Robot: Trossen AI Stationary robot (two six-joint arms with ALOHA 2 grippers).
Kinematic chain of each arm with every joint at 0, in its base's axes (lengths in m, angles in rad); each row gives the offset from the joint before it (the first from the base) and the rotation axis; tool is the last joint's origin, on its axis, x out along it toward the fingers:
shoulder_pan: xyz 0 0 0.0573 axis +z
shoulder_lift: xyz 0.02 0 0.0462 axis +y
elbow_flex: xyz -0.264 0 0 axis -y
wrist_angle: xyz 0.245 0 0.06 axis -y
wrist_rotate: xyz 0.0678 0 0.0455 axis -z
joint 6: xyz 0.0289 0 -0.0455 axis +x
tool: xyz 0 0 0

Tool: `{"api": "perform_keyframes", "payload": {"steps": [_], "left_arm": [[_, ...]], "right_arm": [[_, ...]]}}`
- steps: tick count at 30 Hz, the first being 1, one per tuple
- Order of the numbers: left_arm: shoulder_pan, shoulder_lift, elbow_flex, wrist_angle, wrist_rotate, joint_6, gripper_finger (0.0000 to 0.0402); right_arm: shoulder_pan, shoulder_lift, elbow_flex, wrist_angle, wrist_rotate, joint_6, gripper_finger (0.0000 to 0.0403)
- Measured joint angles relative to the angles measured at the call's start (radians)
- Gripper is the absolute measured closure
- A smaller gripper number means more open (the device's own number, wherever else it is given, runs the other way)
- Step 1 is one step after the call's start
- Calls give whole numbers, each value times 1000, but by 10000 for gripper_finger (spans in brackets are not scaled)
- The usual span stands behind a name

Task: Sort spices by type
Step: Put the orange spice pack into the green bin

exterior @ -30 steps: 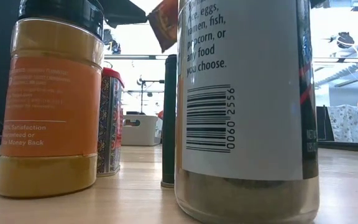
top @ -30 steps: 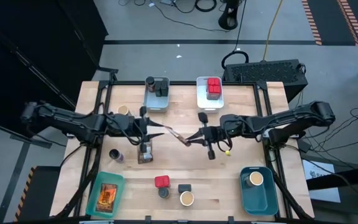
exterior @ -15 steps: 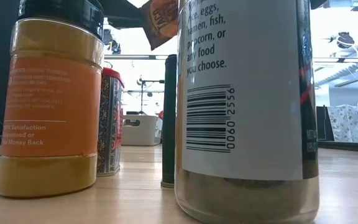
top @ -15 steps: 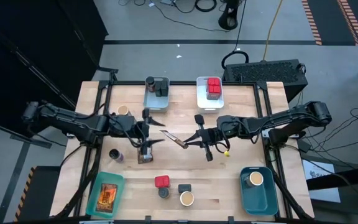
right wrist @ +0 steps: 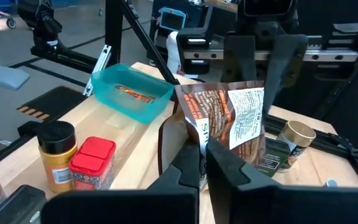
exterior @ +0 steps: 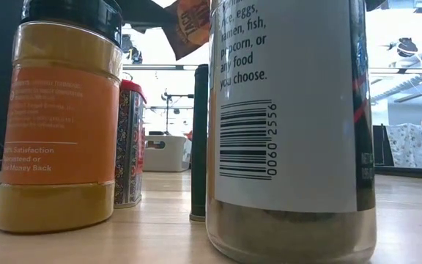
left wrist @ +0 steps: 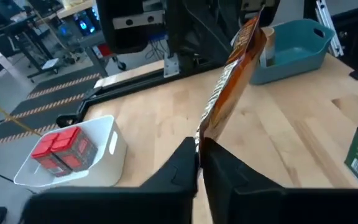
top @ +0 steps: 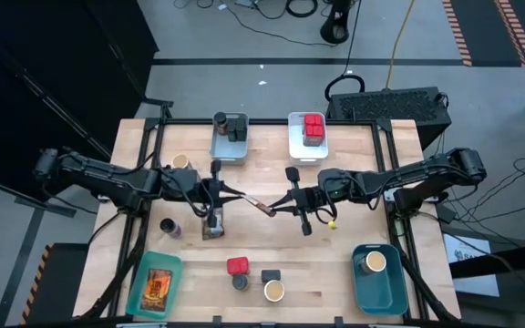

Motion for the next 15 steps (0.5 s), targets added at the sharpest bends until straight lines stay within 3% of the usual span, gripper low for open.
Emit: {"api": "perform_keyframes", "payload": {"steps": [15], "left_arm": [[-123, -71, 46, -198, -100, -241, 394]], "right_arm": [[-10, -100, 0, -161, 53, 202, 313]]}}
